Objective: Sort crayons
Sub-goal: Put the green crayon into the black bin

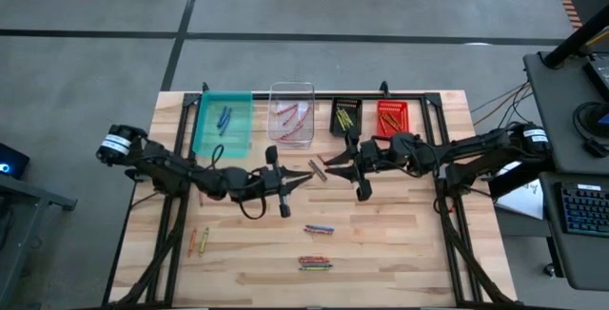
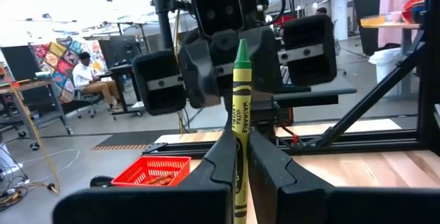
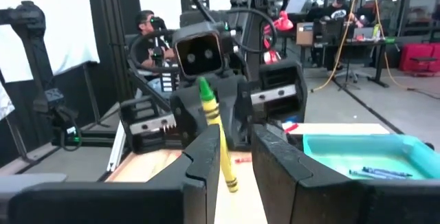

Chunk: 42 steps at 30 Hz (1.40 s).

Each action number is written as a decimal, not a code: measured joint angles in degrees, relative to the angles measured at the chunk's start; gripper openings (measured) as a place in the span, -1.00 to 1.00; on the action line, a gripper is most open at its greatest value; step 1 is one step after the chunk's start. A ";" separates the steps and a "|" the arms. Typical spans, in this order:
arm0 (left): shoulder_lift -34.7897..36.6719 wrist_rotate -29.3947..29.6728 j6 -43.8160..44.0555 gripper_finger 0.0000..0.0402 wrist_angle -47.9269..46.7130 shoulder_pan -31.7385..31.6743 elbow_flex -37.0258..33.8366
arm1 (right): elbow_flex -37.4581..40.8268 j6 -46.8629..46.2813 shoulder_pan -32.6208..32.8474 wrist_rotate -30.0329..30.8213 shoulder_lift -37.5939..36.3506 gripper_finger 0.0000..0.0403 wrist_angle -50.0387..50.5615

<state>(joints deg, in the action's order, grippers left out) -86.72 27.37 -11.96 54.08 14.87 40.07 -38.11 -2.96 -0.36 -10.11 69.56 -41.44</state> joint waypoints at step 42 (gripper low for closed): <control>-0.55 0.47 -2.24 -1.00 0.38 -2.35 1.86 | -5.79 2.30 0.22 3.68 2.66 -0.59 6.02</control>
<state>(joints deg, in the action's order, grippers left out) -87.26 27.83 -14.20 54.46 12.51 41.93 -43.90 -0.66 -0.14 -6.44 72.22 -35.43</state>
